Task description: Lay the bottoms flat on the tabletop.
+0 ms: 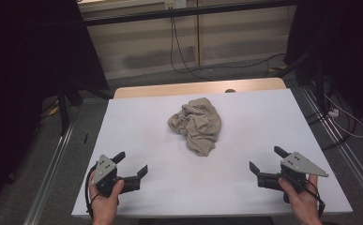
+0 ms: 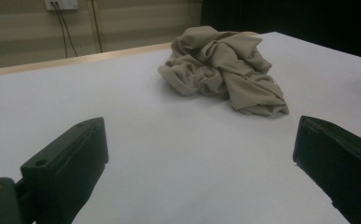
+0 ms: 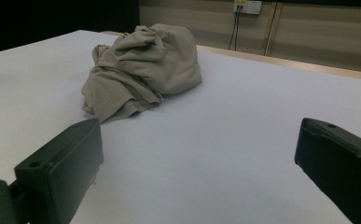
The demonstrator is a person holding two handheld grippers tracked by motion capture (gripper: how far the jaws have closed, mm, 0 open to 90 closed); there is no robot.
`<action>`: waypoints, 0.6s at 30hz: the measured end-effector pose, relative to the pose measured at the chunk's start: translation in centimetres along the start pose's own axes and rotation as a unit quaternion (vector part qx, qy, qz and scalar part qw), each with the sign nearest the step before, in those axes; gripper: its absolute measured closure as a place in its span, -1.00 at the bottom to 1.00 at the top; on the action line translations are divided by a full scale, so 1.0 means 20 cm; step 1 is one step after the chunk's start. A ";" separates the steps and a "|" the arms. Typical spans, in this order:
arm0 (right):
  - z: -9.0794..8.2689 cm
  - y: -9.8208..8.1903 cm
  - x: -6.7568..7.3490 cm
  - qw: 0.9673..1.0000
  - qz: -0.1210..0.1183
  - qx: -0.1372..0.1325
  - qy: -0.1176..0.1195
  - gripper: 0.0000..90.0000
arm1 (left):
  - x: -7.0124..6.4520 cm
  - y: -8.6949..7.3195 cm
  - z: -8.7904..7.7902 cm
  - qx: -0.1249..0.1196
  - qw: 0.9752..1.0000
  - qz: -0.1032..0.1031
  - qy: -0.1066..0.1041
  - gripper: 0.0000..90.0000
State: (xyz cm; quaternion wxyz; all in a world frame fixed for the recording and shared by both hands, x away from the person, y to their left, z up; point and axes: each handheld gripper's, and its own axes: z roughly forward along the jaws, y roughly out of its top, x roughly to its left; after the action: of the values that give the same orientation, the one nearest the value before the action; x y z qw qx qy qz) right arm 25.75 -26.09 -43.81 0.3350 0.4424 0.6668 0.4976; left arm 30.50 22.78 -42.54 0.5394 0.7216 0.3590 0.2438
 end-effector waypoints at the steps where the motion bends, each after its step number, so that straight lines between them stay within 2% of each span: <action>1: 0.00 0.00 0.00 1.000 0.000 0.001 0.000 -0.98 | -0.01 0.00 0.00 0.002 1.000 0.001 -0.003 -0.93; 6: 0.00 0.00 0.00 1.000 -0.006 0.002 0.001 -0.98 | -0.01 0.00 0.00 0.005 1.000 0.005 -0.005 -0.93; 12: 0.02 0.00 0.01 1.000 -0.013 0.010 0.008 -0.98 | -0.02 0.00 0.01 0.008 1.000 0.000 -0.004 -0.93; 18: 0.05 0.00 0.02 1.000 -0.019 0.020 0.010 -0.98 | -0.02 0.00 0.03 0.020 1.000 0.001 -0.010 -0.92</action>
State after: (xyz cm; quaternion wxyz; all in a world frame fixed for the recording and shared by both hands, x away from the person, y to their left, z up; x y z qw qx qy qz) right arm 26.47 -25.28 -44.09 0.3285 0.4311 0.6881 0.4825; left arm 30.61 22.04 -42.70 0.5281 0.7352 0.3575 0.2298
